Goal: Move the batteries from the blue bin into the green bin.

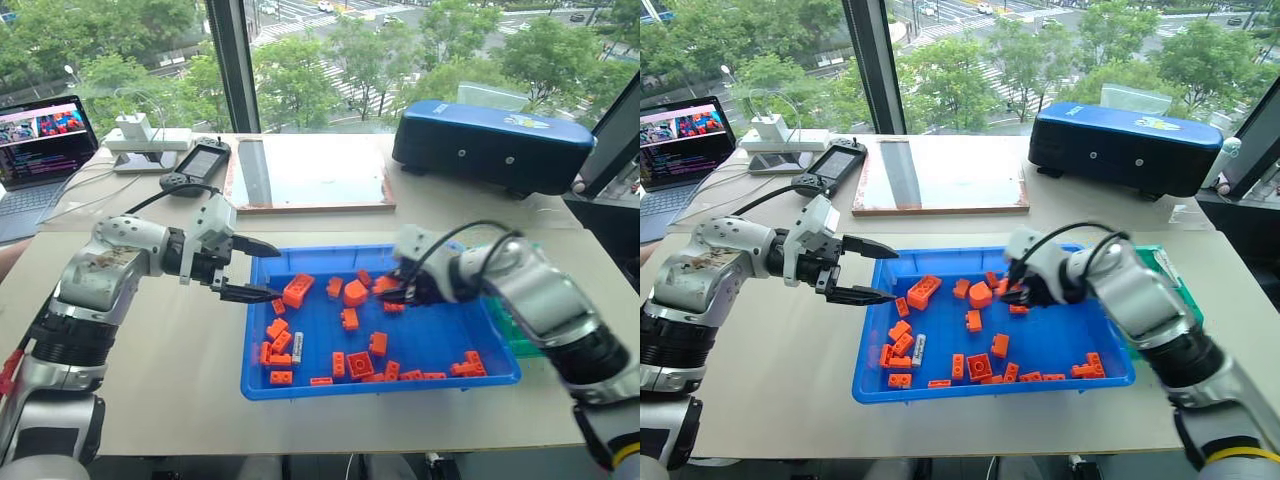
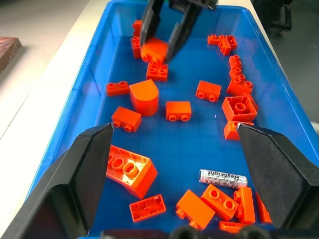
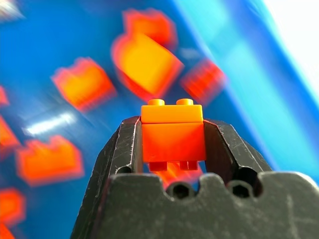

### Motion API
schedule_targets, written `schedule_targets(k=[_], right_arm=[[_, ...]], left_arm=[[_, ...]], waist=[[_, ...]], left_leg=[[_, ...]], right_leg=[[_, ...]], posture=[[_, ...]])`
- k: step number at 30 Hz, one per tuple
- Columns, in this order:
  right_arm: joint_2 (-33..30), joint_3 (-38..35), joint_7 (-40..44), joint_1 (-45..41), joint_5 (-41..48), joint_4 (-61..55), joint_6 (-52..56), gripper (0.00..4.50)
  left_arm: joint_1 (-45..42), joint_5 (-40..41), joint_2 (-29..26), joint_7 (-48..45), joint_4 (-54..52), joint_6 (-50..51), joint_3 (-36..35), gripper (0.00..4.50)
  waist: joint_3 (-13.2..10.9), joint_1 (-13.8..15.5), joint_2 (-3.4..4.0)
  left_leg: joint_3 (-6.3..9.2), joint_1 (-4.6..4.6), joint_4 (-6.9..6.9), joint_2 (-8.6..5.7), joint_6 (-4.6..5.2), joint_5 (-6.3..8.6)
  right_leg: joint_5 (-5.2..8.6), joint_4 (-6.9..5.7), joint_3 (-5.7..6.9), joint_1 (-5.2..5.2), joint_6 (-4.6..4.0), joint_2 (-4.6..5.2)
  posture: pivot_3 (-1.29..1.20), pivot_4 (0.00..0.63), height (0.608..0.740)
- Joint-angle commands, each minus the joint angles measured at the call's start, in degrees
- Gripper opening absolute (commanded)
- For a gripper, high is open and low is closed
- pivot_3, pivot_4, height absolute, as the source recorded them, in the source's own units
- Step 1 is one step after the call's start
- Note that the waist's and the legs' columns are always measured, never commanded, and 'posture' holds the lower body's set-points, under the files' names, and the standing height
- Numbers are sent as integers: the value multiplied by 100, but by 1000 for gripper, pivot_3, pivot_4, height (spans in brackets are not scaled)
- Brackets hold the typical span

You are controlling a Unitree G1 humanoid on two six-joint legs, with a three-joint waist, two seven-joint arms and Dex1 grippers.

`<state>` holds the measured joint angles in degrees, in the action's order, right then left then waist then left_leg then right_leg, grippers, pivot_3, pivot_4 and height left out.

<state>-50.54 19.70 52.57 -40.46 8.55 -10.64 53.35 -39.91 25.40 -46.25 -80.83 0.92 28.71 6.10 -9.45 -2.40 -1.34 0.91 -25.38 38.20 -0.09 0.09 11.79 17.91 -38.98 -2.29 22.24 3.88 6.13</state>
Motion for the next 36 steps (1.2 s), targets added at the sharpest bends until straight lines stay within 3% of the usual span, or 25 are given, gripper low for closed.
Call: schedule_targets(k=[1,6,7,13,17,21,29,36], right_arm=[[-233,-194,-126,41,-265,171,-129,2587],[290,-372,-171,-140,38,-215,117,4284],[500,-283,-227,-197,39,-318,91,4461],[1704,250,-180,-188,472,-1018,218,4461],[2196,859,-42,-32,517,-930,-116,4461],[2661,898,-50,38,716,-511,-85,4461],[2815,1112,226,177,610,150,-736,4461],[2783,1409,346,243,298,359,-1236,4461]], left_arm=[[-109,-2,-6,-66,-32,-87,-34,4266],[-84,-17,-31,-121,-46,-66,-63,4266],[-86,-30,-39,-128,-32,-73,-68,4266],[-100,-89,-68,-133,10,-102,-80,4266],[-105,-67,-110,-140,-59,-58,-105,4266],[-55,-6,-250,-213,-157,34,-139,4266],[302,26,-835,-561,-477,158,-107,4266],[319,44,-899,-523,-504,202,-168,4266]], waist=[[0,4,0],[0,-46,0],[0,-44,0],[0,-15,0],[0,26,0],[0,2,0],[0,-20,0],[0,-8,0]], left_leg=[[-1,0,0,0,0,0],[-6,1,-4,6,0,0],[-5,1,-5,6,0,0],[0,0,-5,3,0,0],[10,-3,-1,-2,0,0],[10,-3,-1,-2,-1,0],[12,3,-4,2,-2,-1],[12,3,-3,1,-3,-2]], right_leg=[[0,0,0,0,0,0],[0,-1,-5,4,0,-3],[0,-1,-5,4,0,-4],[0,-11,-3,2,0,-3],[0,-16,2,-5,0,-2],[0,-16,4,-2,0,-2],[0,-16,7,2,0,-5],[0,-13,7,-1,0,-5]], posture=[[0,150,740],[0,150,740],[0,150,740],[0,150,740],[0,150,740],[0,150,740],[0,150,740],[0,150,740]])
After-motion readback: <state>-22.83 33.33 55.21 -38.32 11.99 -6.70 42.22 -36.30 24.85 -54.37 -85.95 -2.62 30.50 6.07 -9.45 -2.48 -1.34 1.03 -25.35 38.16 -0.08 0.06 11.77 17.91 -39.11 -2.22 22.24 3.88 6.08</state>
